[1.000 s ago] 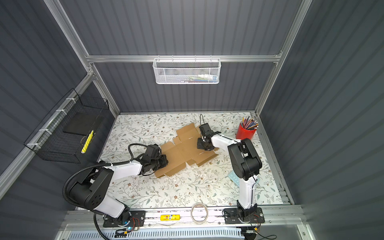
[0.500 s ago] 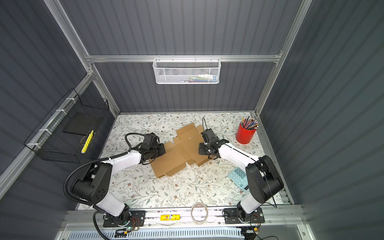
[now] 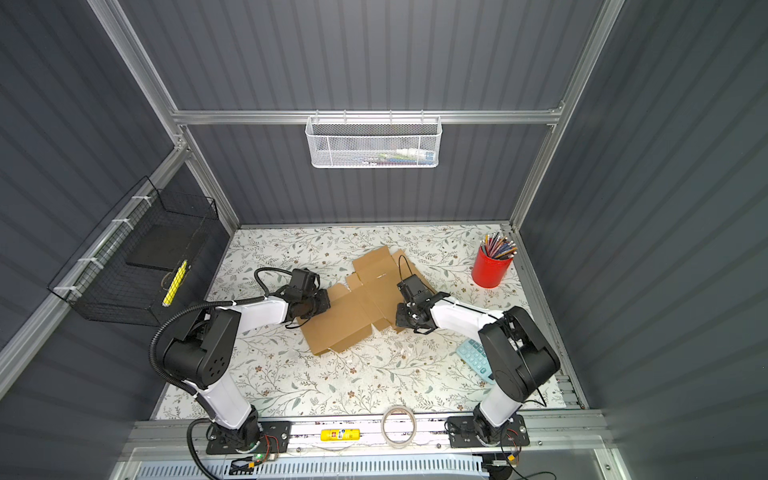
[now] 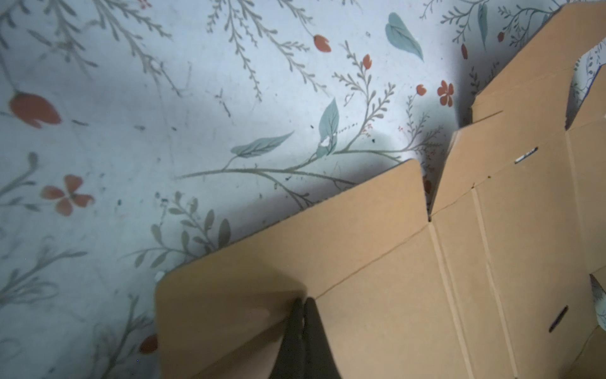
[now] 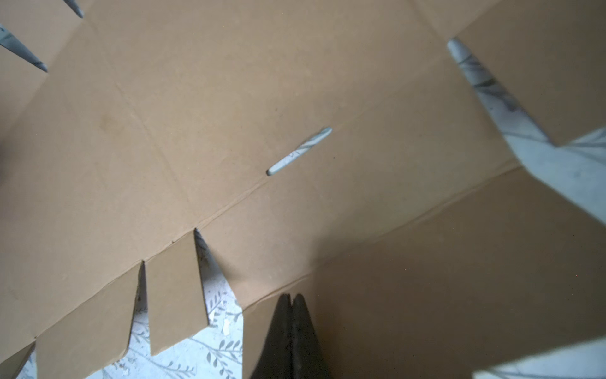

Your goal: Fold the paper box

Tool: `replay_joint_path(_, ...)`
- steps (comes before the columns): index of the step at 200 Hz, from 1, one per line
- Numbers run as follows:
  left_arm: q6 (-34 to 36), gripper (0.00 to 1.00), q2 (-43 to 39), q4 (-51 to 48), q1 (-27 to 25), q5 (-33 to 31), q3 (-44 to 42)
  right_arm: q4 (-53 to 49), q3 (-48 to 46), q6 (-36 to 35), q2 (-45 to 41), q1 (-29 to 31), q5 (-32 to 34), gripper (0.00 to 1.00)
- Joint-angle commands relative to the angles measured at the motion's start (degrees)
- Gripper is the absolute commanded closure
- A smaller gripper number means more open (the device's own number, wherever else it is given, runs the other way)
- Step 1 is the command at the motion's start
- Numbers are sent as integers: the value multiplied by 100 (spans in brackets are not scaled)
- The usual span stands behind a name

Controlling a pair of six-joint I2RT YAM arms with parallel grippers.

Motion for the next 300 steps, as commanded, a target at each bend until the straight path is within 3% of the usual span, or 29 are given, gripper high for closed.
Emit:
replay_joint_path(1,-31,100,-49,-4,34,26,-301,56,182,35,233,-21,-98,98)
replay_joint_path(86,-356,100,-651,133,40,72,-1131,133,601,-211,988,-308,-267,99)
replay_joint_path(145,-1006,100,-1038,691,-1,548,-1844,-286,1629,-701,1775,-491,-359,99)
replay_joint_path(230,-1650,100,-1359,947,-790,527,-2071,-799,3164,-1245,2424,-634,-383,96)
replay_joint_path(291,-844,100,-1763,-273,-687,17,-1181,-827,2974,-1334,1811,-652,-143,81)
replay_joint_path(300,-708,91,-1754,-398,-610,17,-993,-782,2845,-1323,1651,-651,-149,78)
